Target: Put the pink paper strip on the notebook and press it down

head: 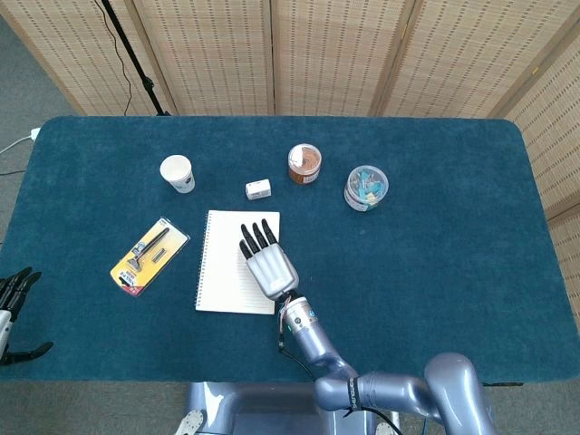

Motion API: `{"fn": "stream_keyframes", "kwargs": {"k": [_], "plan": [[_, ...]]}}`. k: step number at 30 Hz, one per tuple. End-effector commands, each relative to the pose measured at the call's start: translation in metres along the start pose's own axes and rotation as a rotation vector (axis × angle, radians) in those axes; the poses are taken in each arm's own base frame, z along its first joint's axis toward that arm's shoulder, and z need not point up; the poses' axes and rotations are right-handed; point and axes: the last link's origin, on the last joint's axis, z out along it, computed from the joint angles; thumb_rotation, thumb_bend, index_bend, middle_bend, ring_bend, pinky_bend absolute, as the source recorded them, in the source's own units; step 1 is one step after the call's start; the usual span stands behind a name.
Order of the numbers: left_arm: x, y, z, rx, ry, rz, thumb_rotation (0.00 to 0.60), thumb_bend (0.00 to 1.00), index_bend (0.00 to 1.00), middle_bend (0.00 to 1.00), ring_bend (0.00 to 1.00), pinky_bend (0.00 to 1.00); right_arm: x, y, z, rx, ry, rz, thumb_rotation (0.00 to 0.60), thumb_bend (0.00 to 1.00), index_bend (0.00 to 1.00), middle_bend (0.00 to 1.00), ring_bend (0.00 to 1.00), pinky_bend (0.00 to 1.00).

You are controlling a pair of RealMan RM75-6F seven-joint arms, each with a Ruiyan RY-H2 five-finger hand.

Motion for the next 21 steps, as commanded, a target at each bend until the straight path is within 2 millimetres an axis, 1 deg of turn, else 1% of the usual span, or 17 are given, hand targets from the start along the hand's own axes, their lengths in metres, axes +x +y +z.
{"fn": "stream_keyframes", "kwargs": {"k": [1,4,8,9,11,12,13,15,16,17,19,21], "plan": [[0.000,-0.001,0.000,-0.001,-0.002,-0.002,0.600,0.00,0.00,0.00,0.00,0.00,0.003,0.000,-0.003,0.001,0.008,-0.007,0.600,0.61,0.12,0.00,0.00,0.00],[0.001,-0.001,-0.001,-0.005,-0.002,-0.003,0.600,0.00,0.00,0.00,0.00,0.00,0.011,0.003,-0.007,0.005,0.041,0.003,0.600,0.61,0.11,0.00,0.00,0.00],[0.001,-0.001,0.000,-0.021,-0.013,-0.012,0.600,0.00,0.00,0.00,0.00,0.00,0.027,0.019,-0.016,0.002,0.117,0.036,0.600,0.61,0.09,0.00,0.00,0.00],[0.002,-0.001,0.001,-0.032,-0.024,-0.019,0.600,0.00,0.00,0.00,0.00,0.00,0.032,0.029,-0.020,-0.001,0.143,0.052,0.600,0.61,0.08,0.00,0.00,0.00],[0.004,-0.002,0.003,-0.050,-0.029,-0.035,0.600,0.00,0.00,0.00,0.00,0.00,0.041,0.053,-0.030,-0.012,0.184,0.086,0.600,0.46,0.07,0.00,0.00,0.00],[0.005,-0.002,0.004,-0.055,-0.026,-0.039,0.600,0.00,0.00,0.00,0.00,0.00,0.043,0.063,-0.034,-0.017,0.196,0.092,0.600,0.29,0.06,0.00,0.00,0.00],[0.007,-0.002,0.006,-0.061,-0.016,-0.044,0.600,0.00,0.00,0.00,0.00,0.00,0.046,0.080,-0.040,-0.030,0.207,0.104,0.600,0.20,0.05,0.00,0.00,0.00],[0.009,-0.002,0.010,-0.075,-0.004,-0.051,0.600,0.00,0.00,0.00,0.00,0.00,0.048,0.100,-0.048,-0.033,0.212,0.123,0.600,0.02,0.03,0.00,0.00,0.00],[0.010,-0.001,0.012,-0.082,0.003,-0.055,0.600,0.00,0.00,0.00,0.00,0.00,0.049,0.111,-0.052,-0.041,0.214,0.136,0.600,0.00,0.02,0.00,0.00,0.00],[0.012,-0.001,0.016,-0.088,0.011,-0.056,0.600,0.00,0.00,0.00,0.00,0.00,0.049,0.126,-0.059,-0.051,0.215,0.154,0.600,0.00,0.02,0.00,0.00,0.00],[0.016,0.000,0.023,-0.097,0.020,-0.053,0.600,0.00,0.00,0.00,0.00,0.00,0.048,0.148,-0.070,-0.065,0.216,0.170,0.600,0.00,0.02,0.00,0.00,0.00],[0.022,0.003,0.035,-0.108,0.031,-0.043,0.600,0.00,0.00,0.00,0.00,0.00,0.045,0.173,-0.086,-0.076,0.213,0.173,0.600,0.00,0.01,0.00,0.00,0.00]]}}
